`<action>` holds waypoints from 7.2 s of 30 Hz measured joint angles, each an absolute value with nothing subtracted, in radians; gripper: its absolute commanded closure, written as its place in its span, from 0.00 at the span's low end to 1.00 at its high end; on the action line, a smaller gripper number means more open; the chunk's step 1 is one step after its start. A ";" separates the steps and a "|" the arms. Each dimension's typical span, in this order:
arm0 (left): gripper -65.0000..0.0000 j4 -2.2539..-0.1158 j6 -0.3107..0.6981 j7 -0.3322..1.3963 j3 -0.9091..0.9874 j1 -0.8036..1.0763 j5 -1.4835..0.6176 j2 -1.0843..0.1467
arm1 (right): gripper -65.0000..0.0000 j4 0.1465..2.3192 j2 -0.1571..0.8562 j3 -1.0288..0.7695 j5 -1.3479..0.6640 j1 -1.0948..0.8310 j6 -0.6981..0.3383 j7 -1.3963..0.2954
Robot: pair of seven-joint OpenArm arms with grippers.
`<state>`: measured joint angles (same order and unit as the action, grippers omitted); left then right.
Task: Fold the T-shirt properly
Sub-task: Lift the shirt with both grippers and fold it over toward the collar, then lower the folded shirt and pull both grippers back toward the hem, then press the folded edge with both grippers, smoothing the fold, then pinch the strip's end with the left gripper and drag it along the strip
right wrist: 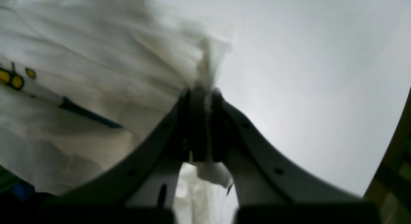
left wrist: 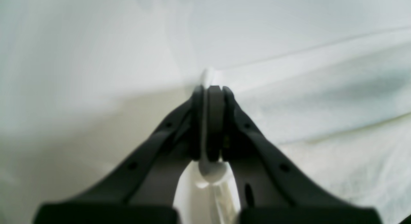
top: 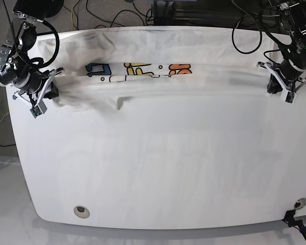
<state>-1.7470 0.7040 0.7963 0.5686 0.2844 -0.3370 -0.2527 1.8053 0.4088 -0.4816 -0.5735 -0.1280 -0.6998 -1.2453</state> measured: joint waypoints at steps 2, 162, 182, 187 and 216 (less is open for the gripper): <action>1.00 -1.745 0.704 0.796 0.567 0.285 -0.331 -0.253 | 1.00 1.821 0.396 -0.505 -0.580 -0.137 -0.700 -1.279; 0.35 -1.032 0.696 0.705 0.543 -0.291 -0.179 -0.260 | 1.00 1.367 0.282 -0.443 -0.467 0.052 -0.697 -1.050; 0.49 -0.859 0.697 0.555 0.491 -0.333 -0.202 -0.273 | 1.00 1.369 0.282 -0.443 -0.475 0.038 -0.697 -1.039; 0.90 -0.856 0.696 0.582 0.491 -0.347 -0.183 -0.271 | 1.00 1.369 0.282 -0.443 -0.475 0.038 -0.697 -1.039; 1.00 -1.470 0.702 0.797 0.582 -0.027 -0.193 -0.245 | 1.00 1.242 0.288 -0.445 -0.525 0.049 -0.715 -0.912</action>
<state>-1.4696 0.7021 0.7967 0.5816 -0.0265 -0.1932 -0.2451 1.2423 0.2878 -0.4454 -0.5255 0.0494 -0.7151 -0.9119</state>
